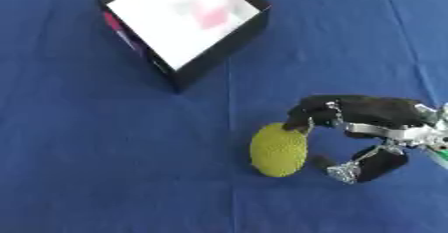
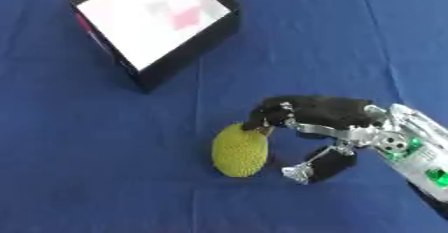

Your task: Pick up objects on the table and place them in the box.

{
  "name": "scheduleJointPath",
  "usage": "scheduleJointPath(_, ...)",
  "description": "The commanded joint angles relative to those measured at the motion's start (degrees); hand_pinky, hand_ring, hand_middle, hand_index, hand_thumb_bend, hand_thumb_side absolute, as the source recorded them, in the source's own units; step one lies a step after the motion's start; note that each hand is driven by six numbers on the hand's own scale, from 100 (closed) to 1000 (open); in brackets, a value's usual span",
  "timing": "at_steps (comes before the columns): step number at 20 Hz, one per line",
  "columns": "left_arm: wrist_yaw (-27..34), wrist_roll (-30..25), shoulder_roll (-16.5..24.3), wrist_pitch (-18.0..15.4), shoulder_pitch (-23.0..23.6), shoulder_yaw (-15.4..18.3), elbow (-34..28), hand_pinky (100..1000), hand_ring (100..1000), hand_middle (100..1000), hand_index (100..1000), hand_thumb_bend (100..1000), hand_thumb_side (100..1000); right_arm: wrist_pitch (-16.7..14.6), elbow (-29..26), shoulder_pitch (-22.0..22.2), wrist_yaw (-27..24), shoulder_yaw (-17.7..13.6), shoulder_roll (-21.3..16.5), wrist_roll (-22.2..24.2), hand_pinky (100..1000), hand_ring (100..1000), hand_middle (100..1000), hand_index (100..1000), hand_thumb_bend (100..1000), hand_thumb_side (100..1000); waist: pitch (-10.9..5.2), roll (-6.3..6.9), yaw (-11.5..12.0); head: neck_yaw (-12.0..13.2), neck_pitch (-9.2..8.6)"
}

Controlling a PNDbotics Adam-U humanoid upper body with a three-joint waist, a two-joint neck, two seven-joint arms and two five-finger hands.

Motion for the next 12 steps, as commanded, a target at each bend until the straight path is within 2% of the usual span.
scheduleJointPath(1, -0.38, -0.18, 1.37, -0.15, -0.28, 0.41, -0.47, 730, 758, 747, 856, 172, 816, 1.1, -1.04, -0.78, 3.03, 0.04, 0.45, -0.31, 1000, 938, 836, 928, 100, 346, -1.82, -0.7, -0.13, -0.23, 0.41)
scheduleJointPath(3, -0.53, -0.17, 1.34, -0.16, -0.16, 0.53, -0.45, 730, 757, 748, 854, 147, 842, 1.44, -1.04, -0.74, 4.97, -0.05, 1.26, -1.49, 1000, 937, 836, 928, 100, 353, -1.84, -0.8, -0.11, -0.27, 0.41)
scheduleJointPath(4, -0.59, -0.13, 1.35, -0.18, -0.07, 0.63, -0.44, 731, 756, 748, 854, 170, 818, 1.27, -1.04, -0.89, 5.72, -0.14, 1.49, -2.26, 1000, 937, 837, 927, 100, 357, -1.85, -0.83, -0.13, -0.16, 0.41)
scheduleJointPath(7, -0.65, -0.2, 1.39, -0.28, 0.09, 0.76, -0.46, 733, 755, 749, 853, 166, 821, 0.22, -1.04, -1.47, 7.14, -0.15, 1.61, -4.04, 1000, 939, 839, 927, 100, 370, -1.91, -0.93, -0.2, 0.14, 0.41)
scheduleJointPath(12, -0.81, -0.39, 1.63, -0.38, 0.39, 0.92, -0.31, 735, 756, 749, 851, 158, 823, -1.49, -1.04, -1.94, 6.93, -0.09, 1.45, -4.23, 1000, 940, 841, 932, 100, 357, -2.06, -1.24, -0.49, 0.39, 0.41)
